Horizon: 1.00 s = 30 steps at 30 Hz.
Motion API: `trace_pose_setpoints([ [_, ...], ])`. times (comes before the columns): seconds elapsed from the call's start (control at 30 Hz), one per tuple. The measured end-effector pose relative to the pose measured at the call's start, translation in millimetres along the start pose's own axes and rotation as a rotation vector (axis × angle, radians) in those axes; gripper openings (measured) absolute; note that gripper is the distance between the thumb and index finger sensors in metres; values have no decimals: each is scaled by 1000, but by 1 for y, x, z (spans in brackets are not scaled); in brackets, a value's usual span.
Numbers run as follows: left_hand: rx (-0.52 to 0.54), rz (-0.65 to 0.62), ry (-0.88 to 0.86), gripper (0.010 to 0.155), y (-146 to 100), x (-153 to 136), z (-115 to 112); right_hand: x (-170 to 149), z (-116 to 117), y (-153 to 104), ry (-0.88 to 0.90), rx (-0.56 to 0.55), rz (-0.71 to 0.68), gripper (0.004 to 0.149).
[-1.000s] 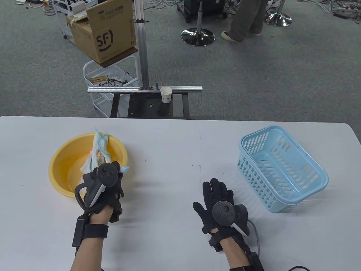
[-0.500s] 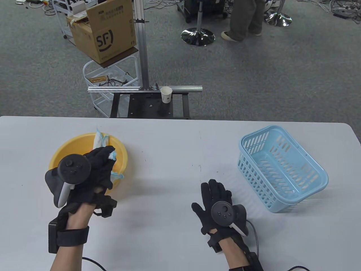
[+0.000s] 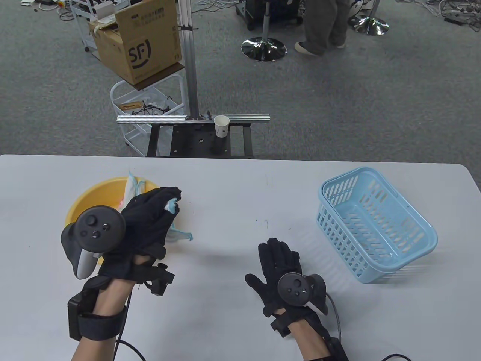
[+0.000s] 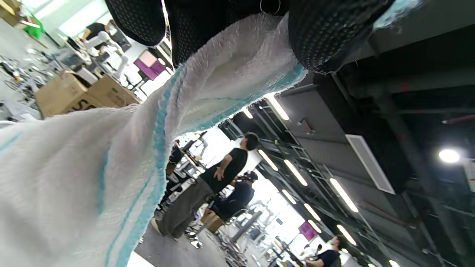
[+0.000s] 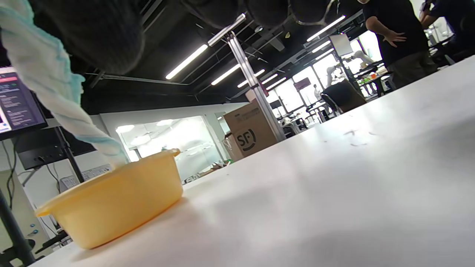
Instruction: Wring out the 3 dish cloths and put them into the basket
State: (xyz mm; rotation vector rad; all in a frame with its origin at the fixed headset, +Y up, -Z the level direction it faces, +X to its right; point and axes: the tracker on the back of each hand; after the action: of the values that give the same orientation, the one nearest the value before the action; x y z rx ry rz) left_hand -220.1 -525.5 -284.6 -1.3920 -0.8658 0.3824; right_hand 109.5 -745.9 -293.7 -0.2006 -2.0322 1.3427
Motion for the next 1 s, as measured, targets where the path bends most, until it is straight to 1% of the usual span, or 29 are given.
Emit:
trace_pose_setpoints([
  [0.1, -23, -39, -14, 51, 1, 12, -6, 6, -2, 0, 14, -32, -40, 85],
  [0.27, -62, -89, -6, 51, 3, 31, -23, 19, -6, 0, 72, -94, -112, 90],
  [0.53, -153, -152, -24, 52, 7, 49, -67, 38, -13, -3, 134, -193, -249, 101],
  [0.6, -173, -162, -27, 52, 7, 52, -76, 41, -14, -4, 165, -207, -255, 102],
  [0.67, -194, -175, -32, 52, 7, 56, -87, 43, -14, -4, 241, -220, -228, 103],
  [0.77, -213, -192, -43, 52, 5, 59, -97, 44, -13, -4, 289, -241, -205, 99],
  [0.87, -226, -207, -69, 52, 2, 61, -105, 41, -12, -4, 332, -273, -152, 81],
  [0.93, -234, -220, -89, 51, -2, 60, -108, 35, -13, -3, 372, -303, -75, 64],
  [1.0, -237, -224, -100, 51, -7, 57, -108, 24, -15, -2, 420, -340, 30, 57],
])
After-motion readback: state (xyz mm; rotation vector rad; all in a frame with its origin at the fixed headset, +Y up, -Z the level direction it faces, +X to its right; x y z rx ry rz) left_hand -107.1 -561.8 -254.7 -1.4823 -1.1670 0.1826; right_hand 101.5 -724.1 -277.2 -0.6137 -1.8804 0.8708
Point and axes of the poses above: the tracker on the back of each hand, its own x axis roughly to the thumb side, its own y axis roughly from the wrist to the fingertips, z = x × y, and after that the axes turned 12 degrees about -x, right-handed
